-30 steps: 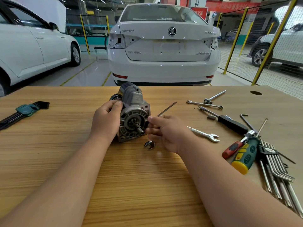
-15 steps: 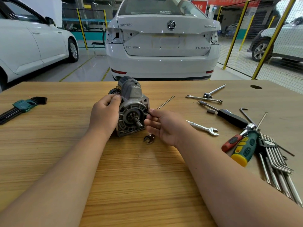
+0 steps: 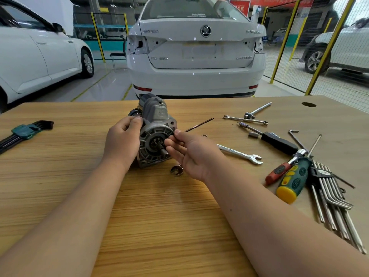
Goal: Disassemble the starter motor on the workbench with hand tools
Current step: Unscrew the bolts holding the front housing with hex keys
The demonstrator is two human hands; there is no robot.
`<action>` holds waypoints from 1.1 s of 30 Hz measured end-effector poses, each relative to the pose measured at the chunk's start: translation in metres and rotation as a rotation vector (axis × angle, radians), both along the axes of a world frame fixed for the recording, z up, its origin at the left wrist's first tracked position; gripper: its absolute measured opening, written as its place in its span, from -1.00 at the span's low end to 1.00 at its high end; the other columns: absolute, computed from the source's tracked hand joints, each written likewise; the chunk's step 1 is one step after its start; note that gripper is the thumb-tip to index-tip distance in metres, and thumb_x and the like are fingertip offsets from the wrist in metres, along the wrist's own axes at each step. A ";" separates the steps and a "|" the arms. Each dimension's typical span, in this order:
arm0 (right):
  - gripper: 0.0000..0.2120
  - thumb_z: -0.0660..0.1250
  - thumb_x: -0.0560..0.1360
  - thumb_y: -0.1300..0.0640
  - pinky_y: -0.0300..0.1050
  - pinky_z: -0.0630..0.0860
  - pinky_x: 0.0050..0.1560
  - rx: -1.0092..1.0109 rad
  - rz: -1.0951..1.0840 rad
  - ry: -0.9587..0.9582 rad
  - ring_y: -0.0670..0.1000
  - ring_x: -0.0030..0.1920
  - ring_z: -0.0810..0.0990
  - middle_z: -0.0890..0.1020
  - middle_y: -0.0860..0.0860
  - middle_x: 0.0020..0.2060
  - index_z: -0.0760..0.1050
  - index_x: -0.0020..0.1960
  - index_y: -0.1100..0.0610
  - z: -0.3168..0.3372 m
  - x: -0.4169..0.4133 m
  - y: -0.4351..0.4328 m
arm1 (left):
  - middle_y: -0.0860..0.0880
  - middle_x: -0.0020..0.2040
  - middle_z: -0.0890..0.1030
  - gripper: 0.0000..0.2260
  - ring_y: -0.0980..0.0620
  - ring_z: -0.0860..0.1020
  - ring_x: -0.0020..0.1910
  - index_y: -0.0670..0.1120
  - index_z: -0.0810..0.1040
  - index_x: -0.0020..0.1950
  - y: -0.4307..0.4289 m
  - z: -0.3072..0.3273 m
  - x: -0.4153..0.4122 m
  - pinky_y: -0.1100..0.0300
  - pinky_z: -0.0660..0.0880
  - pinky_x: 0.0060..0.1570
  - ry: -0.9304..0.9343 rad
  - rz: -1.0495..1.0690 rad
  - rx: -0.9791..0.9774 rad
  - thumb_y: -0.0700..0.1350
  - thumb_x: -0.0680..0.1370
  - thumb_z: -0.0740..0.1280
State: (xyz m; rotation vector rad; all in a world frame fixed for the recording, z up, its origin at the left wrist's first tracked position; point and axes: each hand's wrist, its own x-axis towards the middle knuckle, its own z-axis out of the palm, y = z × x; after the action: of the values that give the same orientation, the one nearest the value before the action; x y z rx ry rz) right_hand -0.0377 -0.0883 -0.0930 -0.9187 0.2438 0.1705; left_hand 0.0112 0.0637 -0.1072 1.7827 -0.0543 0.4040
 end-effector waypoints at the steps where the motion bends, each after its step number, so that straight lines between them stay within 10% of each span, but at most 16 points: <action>1: -0.90 0.30 0.58 0.26 -0.24 0.58 -0.41 -0.008 -0.006 -0.011 -0.01 -0.38 0.67 0.63 0.10 -0.41 0.50 -0.04 0.32 0.000 0.000 0.000 | 0.25 -0.34 0.60 -0.76 0.35 0.51 -0.36 0.34 0.60 -0.25 0.000 0.000 -0.001 0.19 0.41 -0.26 0.002 0.002 0.002 0.14 0.53 0.20; 33: -0.84 0.35 0.56 0.15 -0.16 0.54 -0.45 -0.728 0.034 -0.084 -0.01 -0.47 0.60 0.64 0.05 -0.41 0.57 -0.10 0.25 0.000 -0.002 -0.012 | 0.19 -0.24 0.65 -0.79 0.23 0.57 -0.17 0.18 0.62 -0.15 0.001 0.000 0.004 0.27 0.41 -0.24 0.023 -0.020 -0.032 0.08 0.59 0.22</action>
State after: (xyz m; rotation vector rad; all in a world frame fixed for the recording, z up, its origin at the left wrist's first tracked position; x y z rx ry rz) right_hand -0.0400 -0.1003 -0.0926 -1.6501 0.2139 0.0702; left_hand 0.0147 0.0648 -0.1076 1.7533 -0.0496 0.3678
